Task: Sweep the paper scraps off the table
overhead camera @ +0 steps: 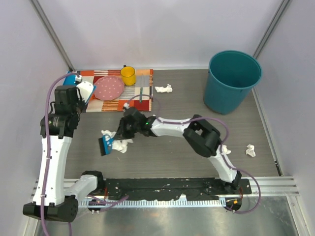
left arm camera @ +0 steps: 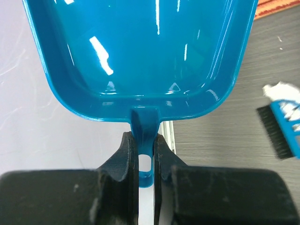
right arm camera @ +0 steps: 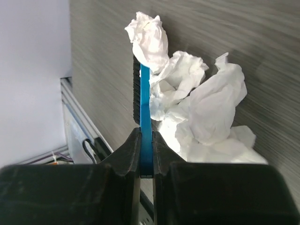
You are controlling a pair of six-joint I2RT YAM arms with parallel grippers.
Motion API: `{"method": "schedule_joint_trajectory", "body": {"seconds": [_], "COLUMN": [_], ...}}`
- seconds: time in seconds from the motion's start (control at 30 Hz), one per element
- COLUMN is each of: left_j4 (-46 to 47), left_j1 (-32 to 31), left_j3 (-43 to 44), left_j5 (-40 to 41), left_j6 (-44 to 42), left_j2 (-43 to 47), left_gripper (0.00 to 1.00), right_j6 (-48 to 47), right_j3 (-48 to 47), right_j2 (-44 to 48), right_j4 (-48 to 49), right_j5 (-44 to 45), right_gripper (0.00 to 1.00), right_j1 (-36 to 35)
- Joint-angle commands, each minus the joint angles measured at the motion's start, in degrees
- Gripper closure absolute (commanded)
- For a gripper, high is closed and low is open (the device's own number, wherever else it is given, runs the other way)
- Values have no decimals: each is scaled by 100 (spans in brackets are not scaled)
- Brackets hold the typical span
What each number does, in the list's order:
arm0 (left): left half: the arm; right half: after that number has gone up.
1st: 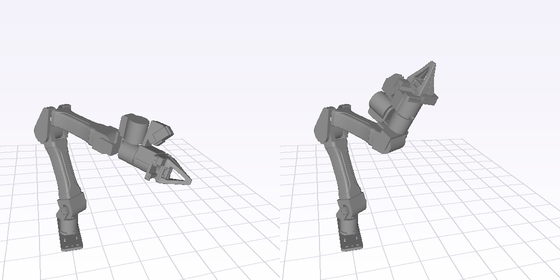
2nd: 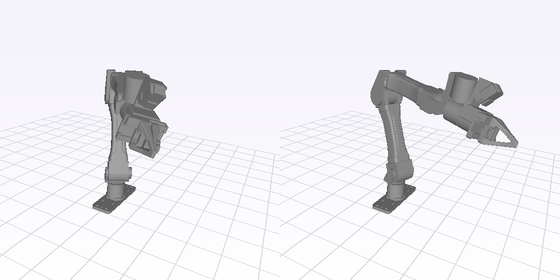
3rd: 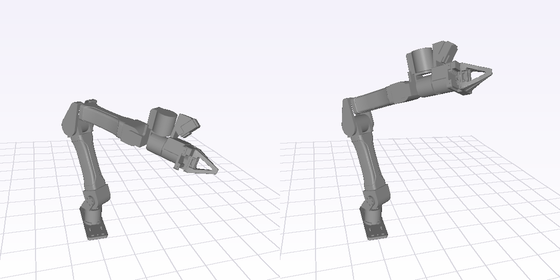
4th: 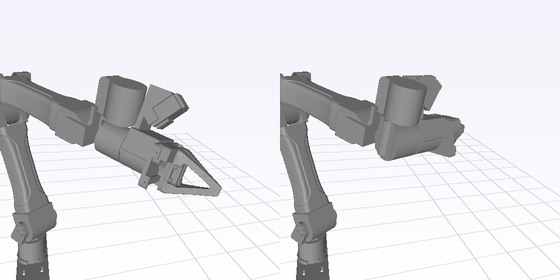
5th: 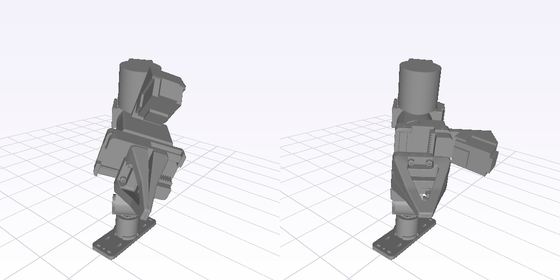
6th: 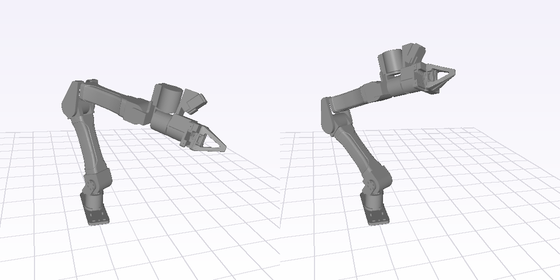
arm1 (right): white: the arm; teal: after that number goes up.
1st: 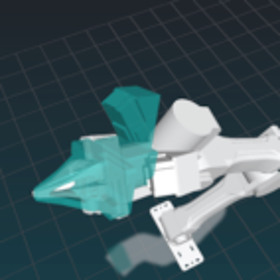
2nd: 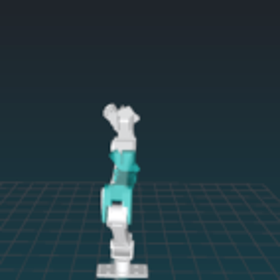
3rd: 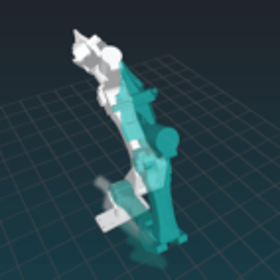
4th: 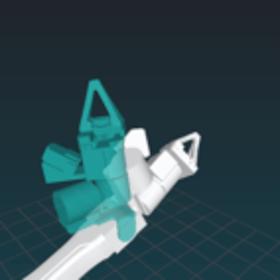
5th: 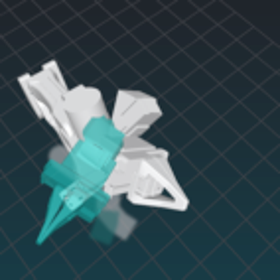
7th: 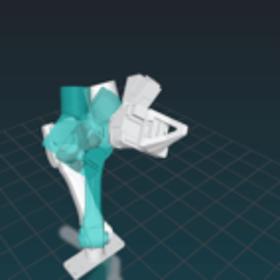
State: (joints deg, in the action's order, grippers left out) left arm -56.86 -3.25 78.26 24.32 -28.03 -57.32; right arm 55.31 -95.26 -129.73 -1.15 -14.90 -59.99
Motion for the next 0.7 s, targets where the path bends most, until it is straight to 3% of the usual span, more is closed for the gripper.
{"method": "schedule_joint_trajectory", "body": {"seconds": [0.0, 0.2, 0.3, 0.43, 0.67], "left_j4": [-27, -299, -475, -747, -1511], "left_j1": [8, -36, -115, -273, -457], "left_j3": [-135, -469, -759, -1250, -1902], "left_j5": [-602, -1437, -1965, -2414, -2282], "left_j6": [-194, -370, -554, -931, -1846], "left_j2": [54, 2, -69, -139, -455], "left_gripper": [100, 100, 100, 100, 100], "right_j6": [-424, -626, -880, -1476, -2726], "right_j3": [1534, 3353, 3611, 3164, 1610], "right_j2": [1282, 2785, 3269, 3770, 4588], "right_j4": [-132, -17, -104, -482, -2712], "right_j5": [566, 576, 322, -180, 741], "right_gripper": [99, 99, 99, 99, 99], "right_j1": [469, 971, 1050, 1085, 1638]}}
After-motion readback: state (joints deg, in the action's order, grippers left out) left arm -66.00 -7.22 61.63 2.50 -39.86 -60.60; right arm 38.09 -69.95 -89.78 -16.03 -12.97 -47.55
